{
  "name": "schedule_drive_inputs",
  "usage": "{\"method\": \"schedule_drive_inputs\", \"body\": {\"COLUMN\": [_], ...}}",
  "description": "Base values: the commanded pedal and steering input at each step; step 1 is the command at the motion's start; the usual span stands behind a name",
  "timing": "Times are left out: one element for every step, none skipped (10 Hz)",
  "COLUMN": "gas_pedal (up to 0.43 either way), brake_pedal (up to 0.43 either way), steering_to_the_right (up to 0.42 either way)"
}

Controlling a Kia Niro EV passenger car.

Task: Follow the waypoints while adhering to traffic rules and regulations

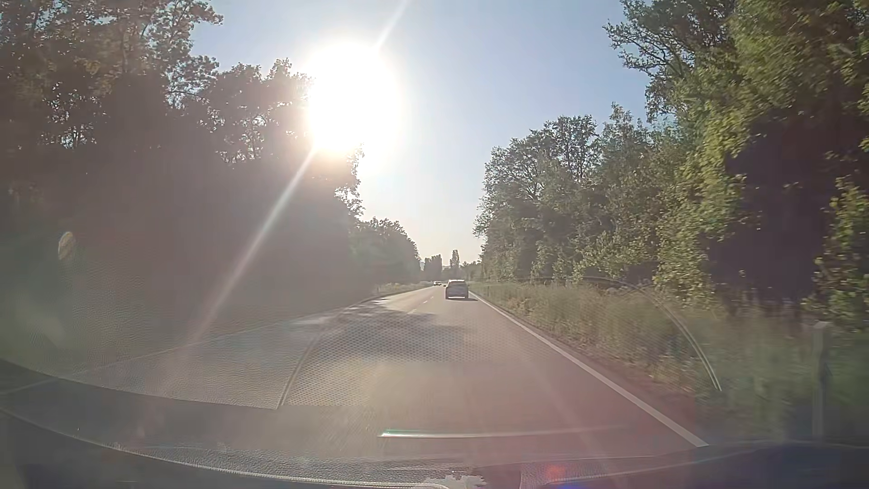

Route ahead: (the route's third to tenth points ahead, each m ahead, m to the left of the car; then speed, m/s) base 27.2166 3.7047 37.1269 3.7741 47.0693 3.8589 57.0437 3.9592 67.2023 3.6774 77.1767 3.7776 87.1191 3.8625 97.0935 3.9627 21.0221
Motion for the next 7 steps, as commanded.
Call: {"method": "schedule_drive_inputs", "body": {"gas_pedal": [0.197, 0.197, 0.197, 0.197, 0.197, 0.197, 0.197], "brake_pedal": [0.0, 0.0, 0.0, 0.0, 0.0, 0.0, 0.0], "steering_to_the_right": [0.001, 0.001, 0.001, 0.001, 0.001, 0.001, 0.001]}}
